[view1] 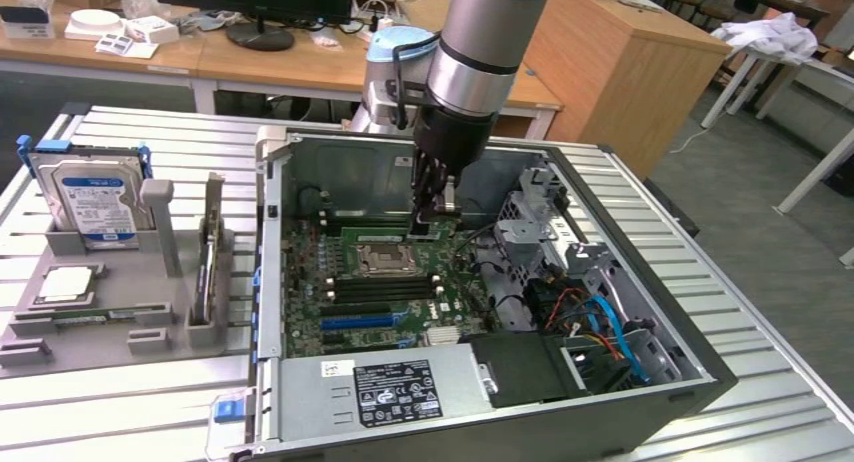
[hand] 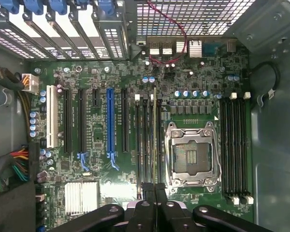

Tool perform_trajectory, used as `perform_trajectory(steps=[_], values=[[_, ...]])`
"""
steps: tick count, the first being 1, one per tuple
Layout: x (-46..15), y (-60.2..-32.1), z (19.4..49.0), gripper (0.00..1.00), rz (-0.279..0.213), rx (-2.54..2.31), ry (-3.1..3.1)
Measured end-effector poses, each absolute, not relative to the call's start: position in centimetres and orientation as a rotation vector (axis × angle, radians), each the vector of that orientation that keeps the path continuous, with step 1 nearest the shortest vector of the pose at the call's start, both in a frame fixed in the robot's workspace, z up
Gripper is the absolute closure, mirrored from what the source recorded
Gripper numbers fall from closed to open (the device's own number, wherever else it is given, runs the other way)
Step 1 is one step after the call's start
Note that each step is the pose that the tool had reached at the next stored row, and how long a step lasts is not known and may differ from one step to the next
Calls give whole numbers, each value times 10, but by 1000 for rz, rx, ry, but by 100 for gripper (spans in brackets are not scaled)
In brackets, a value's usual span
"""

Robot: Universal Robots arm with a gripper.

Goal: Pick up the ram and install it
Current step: 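Insert the ram into the slot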

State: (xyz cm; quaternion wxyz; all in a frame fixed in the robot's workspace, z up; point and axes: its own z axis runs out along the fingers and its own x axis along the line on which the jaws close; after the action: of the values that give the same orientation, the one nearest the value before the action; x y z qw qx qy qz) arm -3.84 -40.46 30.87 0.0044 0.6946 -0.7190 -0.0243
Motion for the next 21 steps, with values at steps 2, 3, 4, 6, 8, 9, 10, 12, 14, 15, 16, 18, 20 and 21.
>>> perform_trajectory(steps=[2,3,4,6,8,9,10,12,14,15,16,18,20,21], values=[[-38,-405,309,89,-76,2176,-2252],[-38,-405,309,89,-76,2176,-2252],[-38,-405,309,89,-76,2176,-2252],[-38,-405,309,89,-76,2177,-2251],[-38,-405,309,89,-76,2178,-2251],[-38,-405,309,89,-76,2178,-2251],[-38,-405,309,89,-76,2178,-2250],[-38,-405,309,89,-76,2180,-2248],[-38,-405,309,89,-76,2184,-2244],[-38,-405,309,89,-76,2184,-2244],[-38,-405,309,89,-76,2185,-2244],[-38,-405,309,89,-76,2185,-2243],[-38,-405,309,89,-76,2186,-2243],[-38,-405,309,89,-76,2188,-2241]])
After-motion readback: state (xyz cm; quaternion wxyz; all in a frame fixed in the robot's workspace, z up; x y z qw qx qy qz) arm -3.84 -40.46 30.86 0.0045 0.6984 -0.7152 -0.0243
